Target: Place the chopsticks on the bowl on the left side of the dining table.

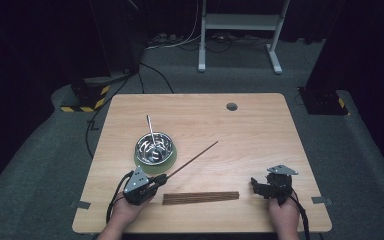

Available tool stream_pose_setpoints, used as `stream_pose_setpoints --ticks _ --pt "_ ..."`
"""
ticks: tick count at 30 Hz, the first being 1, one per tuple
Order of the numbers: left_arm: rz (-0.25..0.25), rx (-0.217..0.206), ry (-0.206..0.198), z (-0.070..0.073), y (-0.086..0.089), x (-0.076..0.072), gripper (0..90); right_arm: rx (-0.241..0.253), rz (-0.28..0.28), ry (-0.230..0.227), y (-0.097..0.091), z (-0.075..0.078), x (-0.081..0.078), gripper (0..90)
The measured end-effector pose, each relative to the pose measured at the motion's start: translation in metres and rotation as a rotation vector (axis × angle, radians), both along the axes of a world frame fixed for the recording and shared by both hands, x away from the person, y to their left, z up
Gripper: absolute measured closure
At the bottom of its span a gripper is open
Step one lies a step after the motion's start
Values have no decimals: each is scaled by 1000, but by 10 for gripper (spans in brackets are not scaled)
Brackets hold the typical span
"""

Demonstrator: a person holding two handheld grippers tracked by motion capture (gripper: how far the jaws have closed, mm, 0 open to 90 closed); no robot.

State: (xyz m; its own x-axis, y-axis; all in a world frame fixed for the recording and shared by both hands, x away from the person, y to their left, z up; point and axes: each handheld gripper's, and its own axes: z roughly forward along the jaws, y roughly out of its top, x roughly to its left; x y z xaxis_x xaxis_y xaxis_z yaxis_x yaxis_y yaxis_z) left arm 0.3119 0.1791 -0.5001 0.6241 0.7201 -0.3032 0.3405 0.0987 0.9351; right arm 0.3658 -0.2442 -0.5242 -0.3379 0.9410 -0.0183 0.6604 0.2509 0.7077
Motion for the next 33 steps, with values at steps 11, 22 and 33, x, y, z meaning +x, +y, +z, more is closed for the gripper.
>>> stream_pose_setpoints --ticks 11,22,33 --pt "29 -42 -19 9 14 -2 841 -1 7 -3 0 0 0 122" --pt "83 -51 -42 17 37 3 842 0 23 6 0 1 0 123" --pt "164 -60 -12 12 57 12 841 3 26 7 0 1 -1 124"
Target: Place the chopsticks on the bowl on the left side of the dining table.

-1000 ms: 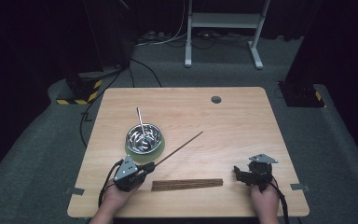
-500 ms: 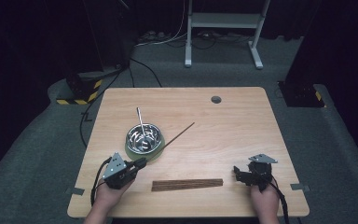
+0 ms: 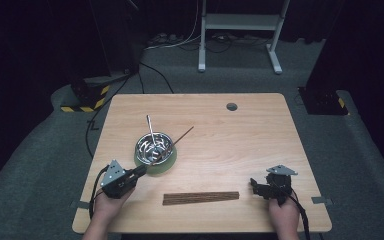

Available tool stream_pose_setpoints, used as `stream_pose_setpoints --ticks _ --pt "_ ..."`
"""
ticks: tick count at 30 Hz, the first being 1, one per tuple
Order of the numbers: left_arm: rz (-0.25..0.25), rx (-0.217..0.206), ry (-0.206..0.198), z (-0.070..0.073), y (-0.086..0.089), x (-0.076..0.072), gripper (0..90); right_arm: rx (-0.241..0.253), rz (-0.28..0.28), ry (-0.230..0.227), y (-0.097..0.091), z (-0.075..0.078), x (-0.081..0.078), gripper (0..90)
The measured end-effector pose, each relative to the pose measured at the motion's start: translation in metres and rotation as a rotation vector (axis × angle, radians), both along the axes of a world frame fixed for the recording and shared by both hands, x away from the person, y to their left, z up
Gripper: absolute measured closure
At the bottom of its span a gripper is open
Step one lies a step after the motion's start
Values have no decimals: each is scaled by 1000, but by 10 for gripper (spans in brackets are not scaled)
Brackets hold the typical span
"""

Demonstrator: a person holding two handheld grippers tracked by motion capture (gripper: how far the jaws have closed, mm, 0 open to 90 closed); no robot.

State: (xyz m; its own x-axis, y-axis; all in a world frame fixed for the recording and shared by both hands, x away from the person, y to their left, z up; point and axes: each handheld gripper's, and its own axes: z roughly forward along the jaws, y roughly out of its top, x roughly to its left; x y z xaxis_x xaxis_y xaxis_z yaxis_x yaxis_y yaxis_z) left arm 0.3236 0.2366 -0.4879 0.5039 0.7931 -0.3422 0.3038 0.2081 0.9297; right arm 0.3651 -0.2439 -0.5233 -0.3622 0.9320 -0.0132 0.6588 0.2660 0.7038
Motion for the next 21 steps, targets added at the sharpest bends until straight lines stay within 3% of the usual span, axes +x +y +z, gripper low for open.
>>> stream_pose_setpoints --ticks 9,15,20,21 --pt "64 13 41 -9 17 6 841 -1 9 -1 0 0 0 124" --pt "84 25 47 -10 27 6 841 0 12 -8 1 -1 0 124" --pt "85 2 60 -11 31 7 840 1 16 -5 2 -1 0 123" --pt "75 18 67 -12 32 9 840 0 18 -8 2 -1 0 123"
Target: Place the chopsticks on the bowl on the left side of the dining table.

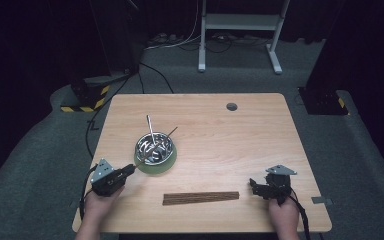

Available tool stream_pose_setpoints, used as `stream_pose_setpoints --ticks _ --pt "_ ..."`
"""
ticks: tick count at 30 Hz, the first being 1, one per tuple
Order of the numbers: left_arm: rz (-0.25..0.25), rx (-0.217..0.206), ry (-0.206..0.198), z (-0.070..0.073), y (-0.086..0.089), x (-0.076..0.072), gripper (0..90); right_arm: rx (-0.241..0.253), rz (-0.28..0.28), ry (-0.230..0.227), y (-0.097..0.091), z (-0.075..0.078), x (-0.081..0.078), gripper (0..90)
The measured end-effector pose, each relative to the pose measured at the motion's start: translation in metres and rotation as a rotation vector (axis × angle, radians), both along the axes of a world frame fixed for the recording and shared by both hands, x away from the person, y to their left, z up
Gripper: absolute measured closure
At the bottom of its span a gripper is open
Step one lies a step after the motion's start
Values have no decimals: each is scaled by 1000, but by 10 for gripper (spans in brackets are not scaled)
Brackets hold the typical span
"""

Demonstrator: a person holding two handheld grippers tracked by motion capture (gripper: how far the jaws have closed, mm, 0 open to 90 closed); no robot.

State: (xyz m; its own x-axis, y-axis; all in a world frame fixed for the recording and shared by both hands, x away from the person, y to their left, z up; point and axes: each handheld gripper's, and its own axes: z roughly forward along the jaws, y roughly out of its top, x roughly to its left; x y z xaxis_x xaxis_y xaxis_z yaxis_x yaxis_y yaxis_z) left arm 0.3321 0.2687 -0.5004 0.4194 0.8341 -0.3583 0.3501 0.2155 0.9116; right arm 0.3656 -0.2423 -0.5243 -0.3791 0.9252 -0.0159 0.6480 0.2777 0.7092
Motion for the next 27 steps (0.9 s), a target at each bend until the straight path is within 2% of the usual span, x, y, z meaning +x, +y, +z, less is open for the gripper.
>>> stream_pose_setpoints --ticks 1,9,10,15,16,19,21,22,23,24,27 --pt "4 -17 -1 0 -2 1 840 0 0 0 0 0 0 123" --pt "-5 -8 12 -3 -6 8 834 -6 3 -1 0 0 0 124" --pt "6 -15 16 -3 -5 9 830 -6 4 -2 0 0 0 124" --pt "13 -37 9 0 -2 8 728 -6 3 -2 0 0 0 125" --pt "23 -43 -5 3 -1 6 668 -7 3 -2 0 0 0 125" --pt "34 -45 -22 7 0 4 613 -6 3 -2 0 0 0 125" --pt "45 -51 -33 12 -2 2 601 -6 4 -2 0 0 0 125" --pt "44 -43 -62 19 -8 -4 586 -6 3 -2 0 0 0 125" --pt "44 -43 -62 19 -8 -4 584 -7 4 -2 0 0 0 125" --pt "29 -18 -78 25 -15 -10 580 -6 4 -2 0 0 0 124" --pt "15 -15 -85 32 -24 -16 578 -5 4 1 0 0 0 124"
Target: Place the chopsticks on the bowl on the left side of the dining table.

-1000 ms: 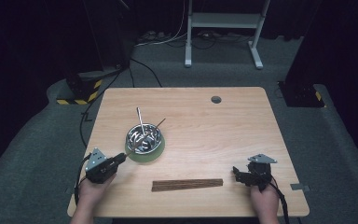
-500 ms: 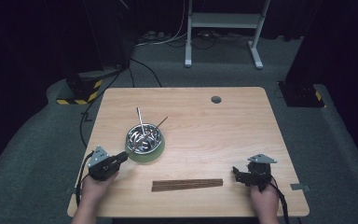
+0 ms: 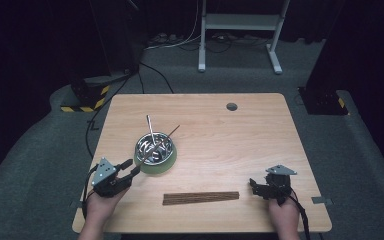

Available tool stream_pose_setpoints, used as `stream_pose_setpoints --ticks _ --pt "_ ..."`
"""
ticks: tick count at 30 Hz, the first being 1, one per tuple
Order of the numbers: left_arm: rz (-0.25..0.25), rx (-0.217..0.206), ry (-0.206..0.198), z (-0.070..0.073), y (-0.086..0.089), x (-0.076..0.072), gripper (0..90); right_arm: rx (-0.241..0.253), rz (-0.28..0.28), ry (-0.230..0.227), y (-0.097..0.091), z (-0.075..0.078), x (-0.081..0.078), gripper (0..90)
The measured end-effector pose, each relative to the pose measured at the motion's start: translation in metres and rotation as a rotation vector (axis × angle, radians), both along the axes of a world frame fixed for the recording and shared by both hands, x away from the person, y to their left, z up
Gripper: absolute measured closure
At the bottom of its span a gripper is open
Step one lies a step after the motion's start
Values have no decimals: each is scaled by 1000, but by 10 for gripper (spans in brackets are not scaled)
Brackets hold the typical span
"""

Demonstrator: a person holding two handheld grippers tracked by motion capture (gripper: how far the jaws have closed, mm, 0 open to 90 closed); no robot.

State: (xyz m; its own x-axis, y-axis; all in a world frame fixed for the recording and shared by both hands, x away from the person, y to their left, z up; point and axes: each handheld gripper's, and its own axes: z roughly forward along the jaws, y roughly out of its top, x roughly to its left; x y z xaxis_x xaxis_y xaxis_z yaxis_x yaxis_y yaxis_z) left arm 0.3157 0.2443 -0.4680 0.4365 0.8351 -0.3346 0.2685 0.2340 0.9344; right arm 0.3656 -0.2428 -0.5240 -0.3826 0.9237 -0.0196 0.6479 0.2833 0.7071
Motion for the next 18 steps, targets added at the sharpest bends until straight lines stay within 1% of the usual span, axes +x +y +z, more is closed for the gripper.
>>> stream_pose_setpoints --ticks 2,3,4,5,6,8,9,10,11,12,13,14,15,16,17,18 --pt "-8 6 -5 1 -3 -2 578 -1 0 -2 0 0 0 123" --pt "-20 10 -10 3 -9 -7 578 -1 0 -2 0 0 0 123" --pt "-20 10 -10 3 -9 -7 580 -1 0 -2 0 0 0 123" --pt "-33 17 -17 2 -16 -11 582 -2 1 -2 0 0 0 123" --pt "-40 17 -10 1 -19 -13 584 -2 0 -2 0 0 0 123" --pt "-68 26 4 -2 -26 -15 583 -2 0 -2 0 0 0 123" --pt "-74 25 7 -4 -31 -16 581 -2 0 -2 0 0 0 123" --pt "-74 25 7 -4 -31 -16 580 -2 0 -2 0 0 0 123" --pt "-103 25 21 -7 -38 -17 580 -2 0 -2 0 0 0 123" --pt "-103 25 21 -7 -38 -17 575 -2 0 -3 0 0 0 123" --pt "-124 32 37 -12 -47 -18 573 -2 -1 -2 0 0 0 123" --pt "-124 32 37 -12 -47 -18 571 -2 -1 -2 0 0 0 123" --pt "-142 42 55 -17 -54 -18 569 -2 -1 -3 0 0 0 123" --pt "-142 42 55 -17 -54 -18 564 -2 -1 -3 0 0 0 123" --pt "-173 77 59 -21 -60 -19 559 -2 0 -2 0 0 0 123" --pt "-173 77 59 -21 -60 -19 553 -2 0 -2 0 0 0 123"
